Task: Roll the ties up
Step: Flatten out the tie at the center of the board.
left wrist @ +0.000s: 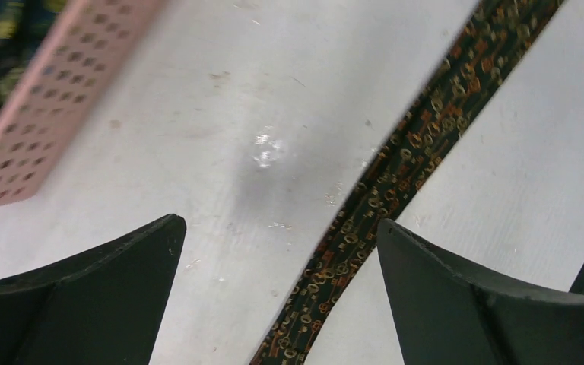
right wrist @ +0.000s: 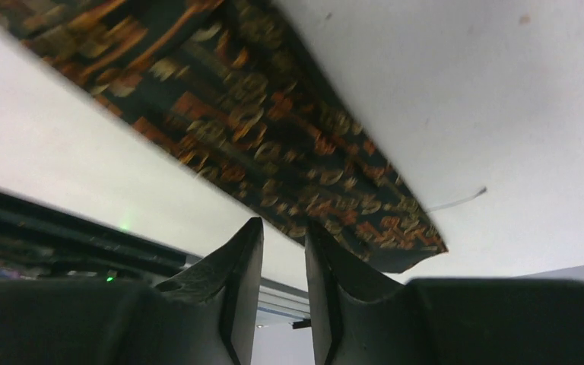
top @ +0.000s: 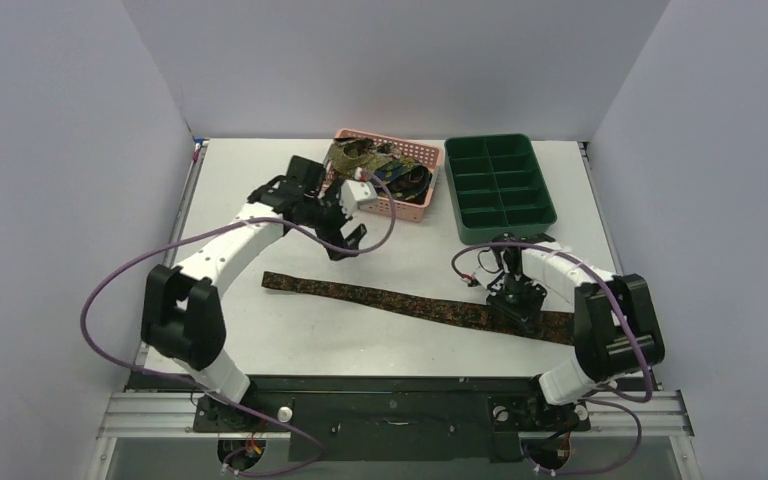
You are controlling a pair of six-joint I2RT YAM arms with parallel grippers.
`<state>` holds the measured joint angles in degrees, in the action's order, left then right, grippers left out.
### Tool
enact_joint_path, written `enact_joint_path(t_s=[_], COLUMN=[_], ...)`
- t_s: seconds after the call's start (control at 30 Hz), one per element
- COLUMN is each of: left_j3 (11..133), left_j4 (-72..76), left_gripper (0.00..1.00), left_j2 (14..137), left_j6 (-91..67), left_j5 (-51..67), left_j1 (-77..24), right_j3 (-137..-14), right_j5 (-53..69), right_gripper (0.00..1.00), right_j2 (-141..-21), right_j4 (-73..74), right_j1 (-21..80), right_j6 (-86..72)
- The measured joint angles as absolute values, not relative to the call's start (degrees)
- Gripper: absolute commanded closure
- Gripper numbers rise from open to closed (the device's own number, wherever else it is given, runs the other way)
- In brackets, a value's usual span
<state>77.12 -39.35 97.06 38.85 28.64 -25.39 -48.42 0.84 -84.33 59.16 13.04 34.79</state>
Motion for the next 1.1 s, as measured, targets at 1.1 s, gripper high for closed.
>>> enact_joint_path(t_s=[1.1], left_j3=[61.0], left_j4=[-23.2], left_gripper=[0.03], left_j2=[81.5], left_j6=[-4.8], left_j5=[28.6], left_j1=[-12.9], right_j3=[-65.1], right_j5=[3.2], right_gripper=[0.74], right_j2=[-90.4], right_j4=[56.4], right_j1=[18.7], right_j6=[37.8])
